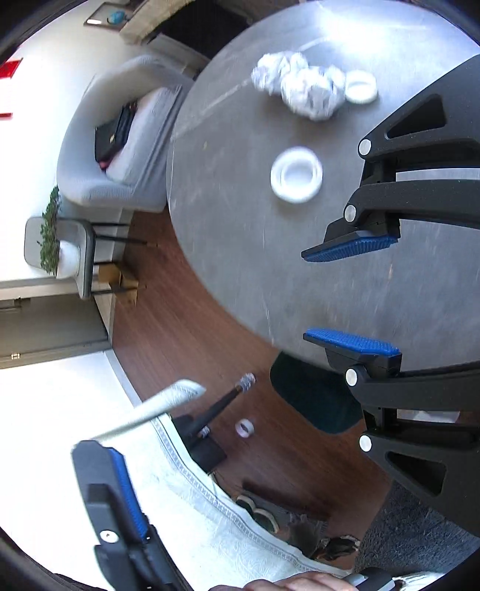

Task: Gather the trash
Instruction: 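Return both tools to the table toward the white lid and paper balls, then grasp the white plastic lid with the left tool while the right tool grasps a crumpled paper ball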

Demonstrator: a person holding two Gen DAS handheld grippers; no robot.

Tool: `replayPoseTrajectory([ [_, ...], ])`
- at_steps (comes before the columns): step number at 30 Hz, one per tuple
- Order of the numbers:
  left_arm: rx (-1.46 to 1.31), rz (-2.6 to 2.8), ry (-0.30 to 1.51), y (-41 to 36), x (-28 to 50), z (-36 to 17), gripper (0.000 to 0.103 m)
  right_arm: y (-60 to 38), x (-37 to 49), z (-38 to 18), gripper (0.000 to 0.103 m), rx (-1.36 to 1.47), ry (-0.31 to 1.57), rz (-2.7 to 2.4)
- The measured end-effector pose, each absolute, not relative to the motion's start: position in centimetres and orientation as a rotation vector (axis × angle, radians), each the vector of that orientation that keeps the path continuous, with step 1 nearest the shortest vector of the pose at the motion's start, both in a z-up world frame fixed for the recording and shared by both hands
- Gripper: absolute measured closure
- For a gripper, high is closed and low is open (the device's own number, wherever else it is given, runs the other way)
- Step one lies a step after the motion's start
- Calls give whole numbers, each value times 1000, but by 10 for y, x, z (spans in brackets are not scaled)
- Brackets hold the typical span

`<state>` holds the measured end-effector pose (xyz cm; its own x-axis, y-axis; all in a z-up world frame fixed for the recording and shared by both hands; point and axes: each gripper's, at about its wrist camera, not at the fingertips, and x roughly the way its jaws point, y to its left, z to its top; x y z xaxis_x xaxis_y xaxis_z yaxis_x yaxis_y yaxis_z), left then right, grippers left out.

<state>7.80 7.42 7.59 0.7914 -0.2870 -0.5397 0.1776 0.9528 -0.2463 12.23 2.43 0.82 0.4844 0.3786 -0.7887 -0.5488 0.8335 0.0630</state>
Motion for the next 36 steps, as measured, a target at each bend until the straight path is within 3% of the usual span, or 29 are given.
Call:
replayPoseTrajectory([
  [16,-26,-285,742,-9,131,18,42,-99,158,26,64,-90,861,427],
  [18,-19,-300,748,-18,133,13,41,-107,158,22,51,-72,866,431],
  [26,42,-303,818,-49,149,-15,41,-123,160,6,37,-57,893,421],
  [36,80,-324,877,-67,161,-39,41,-151,164,-3,32,-18,915,394],
])
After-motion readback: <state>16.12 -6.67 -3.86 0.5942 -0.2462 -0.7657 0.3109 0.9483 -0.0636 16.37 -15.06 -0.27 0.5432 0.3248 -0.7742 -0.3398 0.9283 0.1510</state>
